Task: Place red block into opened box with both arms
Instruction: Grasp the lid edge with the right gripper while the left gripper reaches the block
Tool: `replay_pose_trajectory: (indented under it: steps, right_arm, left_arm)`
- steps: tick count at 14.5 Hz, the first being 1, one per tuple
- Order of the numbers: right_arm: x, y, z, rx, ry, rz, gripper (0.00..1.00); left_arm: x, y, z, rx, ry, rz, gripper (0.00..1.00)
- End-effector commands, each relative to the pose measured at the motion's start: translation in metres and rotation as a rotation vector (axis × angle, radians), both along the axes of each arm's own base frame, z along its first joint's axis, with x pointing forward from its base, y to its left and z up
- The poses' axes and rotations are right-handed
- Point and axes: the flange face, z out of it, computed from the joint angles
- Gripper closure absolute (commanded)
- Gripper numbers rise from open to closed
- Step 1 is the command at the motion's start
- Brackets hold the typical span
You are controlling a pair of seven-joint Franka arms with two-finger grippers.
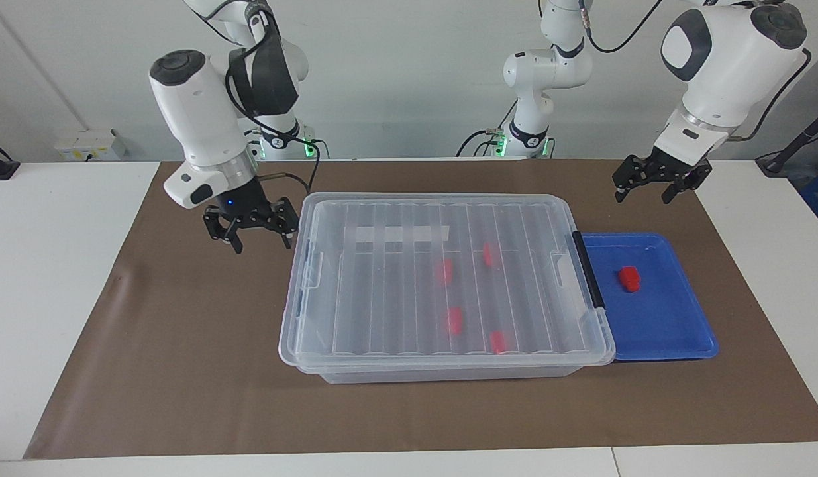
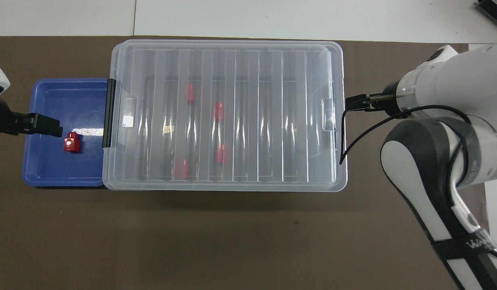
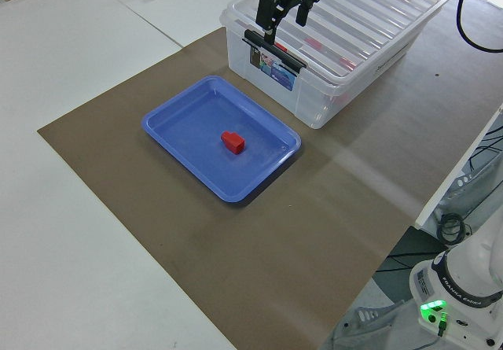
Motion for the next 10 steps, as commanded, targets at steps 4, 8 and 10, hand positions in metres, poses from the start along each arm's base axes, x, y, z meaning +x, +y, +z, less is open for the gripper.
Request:
replay_pose_trajectory:
  steps: [4, 8, 10]
  right_arm:
    - [0.015, 0.023, -0.046, -0.035, 0.013, -0.005, 0.00]
    - [0.016, 0.009, -0.048, -0.119, 0.020, 0.025, 0.00]
    - [0.017, 0.001, -0.049, -0.121, 0.022, 0.022, 0.00]
  left_arm:
    - [-0.007, 0.024, -0.024, -0.008, -0.071, 0.042, 0.00]
    - [0.001, 0.041, -0.063, 0.002, -0.116, 0.039, 0.00]
    - [0.005, 0.046, -0.088, 0.004, -0.133, 0.039, 0.00]
